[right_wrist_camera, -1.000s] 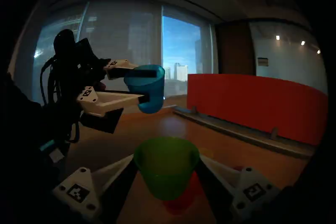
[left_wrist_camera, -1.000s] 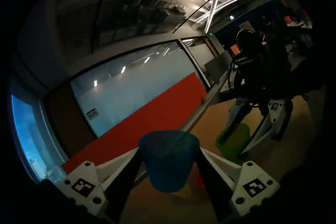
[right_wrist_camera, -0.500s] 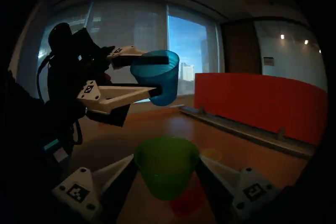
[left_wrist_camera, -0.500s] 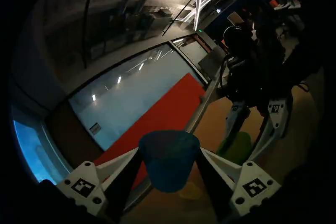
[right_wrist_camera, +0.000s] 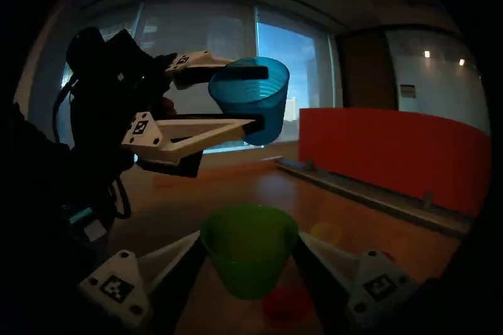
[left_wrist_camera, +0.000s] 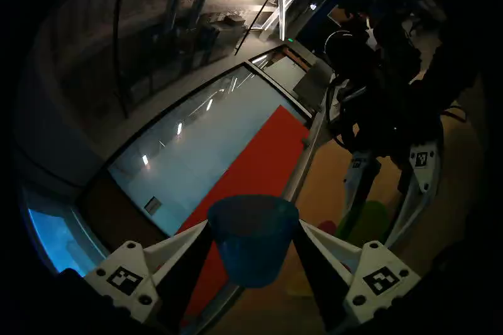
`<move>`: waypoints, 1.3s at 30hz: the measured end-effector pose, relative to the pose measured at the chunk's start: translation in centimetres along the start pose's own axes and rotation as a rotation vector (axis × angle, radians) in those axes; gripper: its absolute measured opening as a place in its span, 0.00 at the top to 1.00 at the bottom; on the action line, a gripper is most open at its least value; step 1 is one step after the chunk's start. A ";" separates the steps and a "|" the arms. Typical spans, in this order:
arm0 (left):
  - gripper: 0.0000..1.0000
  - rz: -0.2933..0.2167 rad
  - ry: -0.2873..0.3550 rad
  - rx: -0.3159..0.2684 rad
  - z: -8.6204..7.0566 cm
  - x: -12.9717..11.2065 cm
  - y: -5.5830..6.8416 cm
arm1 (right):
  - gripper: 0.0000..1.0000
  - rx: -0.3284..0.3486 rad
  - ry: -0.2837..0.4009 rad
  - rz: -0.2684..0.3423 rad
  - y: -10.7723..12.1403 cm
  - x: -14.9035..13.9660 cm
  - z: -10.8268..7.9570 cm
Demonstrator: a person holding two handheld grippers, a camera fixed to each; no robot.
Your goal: Pour water
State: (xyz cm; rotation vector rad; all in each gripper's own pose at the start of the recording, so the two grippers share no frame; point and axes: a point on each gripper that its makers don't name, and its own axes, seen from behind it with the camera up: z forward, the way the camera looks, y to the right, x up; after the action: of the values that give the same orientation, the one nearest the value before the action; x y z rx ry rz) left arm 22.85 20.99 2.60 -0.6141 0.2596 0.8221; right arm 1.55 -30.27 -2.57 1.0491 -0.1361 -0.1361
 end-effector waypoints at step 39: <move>0.15 0.214 0.006 0.022 0.6 1.2 0.1 | 0.10 0.008 0.001 -0.016 -0.4 0.5 -0.1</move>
State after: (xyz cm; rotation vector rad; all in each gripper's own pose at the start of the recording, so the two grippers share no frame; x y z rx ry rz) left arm 23.50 22.12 2.50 -0.5747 0.3433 1.0226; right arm 2.07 -30.47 -2.92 1.0587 -0.1278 -0.1496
